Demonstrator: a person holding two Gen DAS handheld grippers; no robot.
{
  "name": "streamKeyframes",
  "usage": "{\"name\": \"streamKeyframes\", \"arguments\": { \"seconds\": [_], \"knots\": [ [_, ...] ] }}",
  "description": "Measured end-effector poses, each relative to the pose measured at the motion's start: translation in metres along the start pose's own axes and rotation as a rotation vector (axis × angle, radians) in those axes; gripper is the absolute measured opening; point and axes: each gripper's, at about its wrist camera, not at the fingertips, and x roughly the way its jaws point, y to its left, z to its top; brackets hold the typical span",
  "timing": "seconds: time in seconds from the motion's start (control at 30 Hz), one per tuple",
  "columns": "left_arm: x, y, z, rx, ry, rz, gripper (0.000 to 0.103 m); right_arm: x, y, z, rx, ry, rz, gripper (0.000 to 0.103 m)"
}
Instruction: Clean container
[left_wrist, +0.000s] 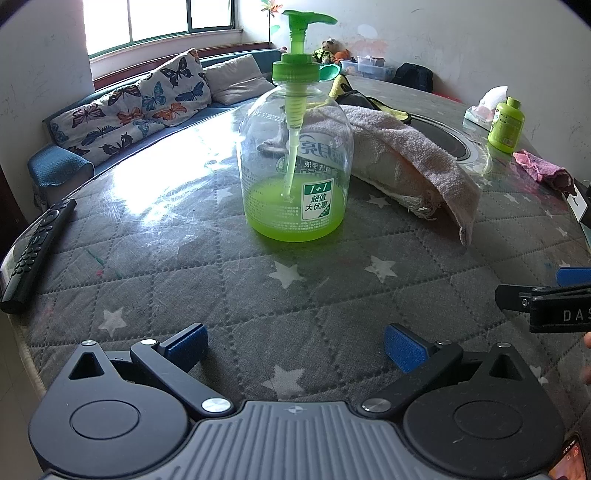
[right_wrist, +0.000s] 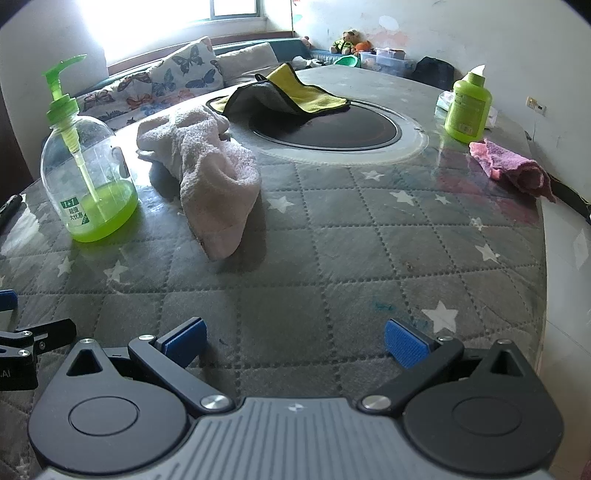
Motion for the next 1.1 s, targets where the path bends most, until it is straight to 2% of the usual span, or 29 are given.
{"name": "streamKeyframes", "arguments": {
  "seconds": [0.5, 0.73, 0.87, 1.1],
  "knots": [
    [0.001, 0.001, 0.001, 0.001, -0.002, 0.001, 0.103, 0.001, -0.001, 0.003, 0.007, 0.014, 0.004, 0.103],
    [0.002, 0.000, 0.001, 0.001, 0.000, 0.001, 0.103, 0.001, 0.001, -0.003, 0.021, -0.026, -0.008, 0.103],
    [0.002, 0.000, 0.001, 0.001, 0.002, 0.001, 0.103, 0.000, 0.000, 0.001, 0.027, -0.011, -0.001, 0.103],
    [0.001, 0.000, -0.001, 0.002, -0.002, 0.000, 0.103, -0.004, -0.004, 0.013, 0.050, 0.000, 0.094, 0.100]
  ]
}}
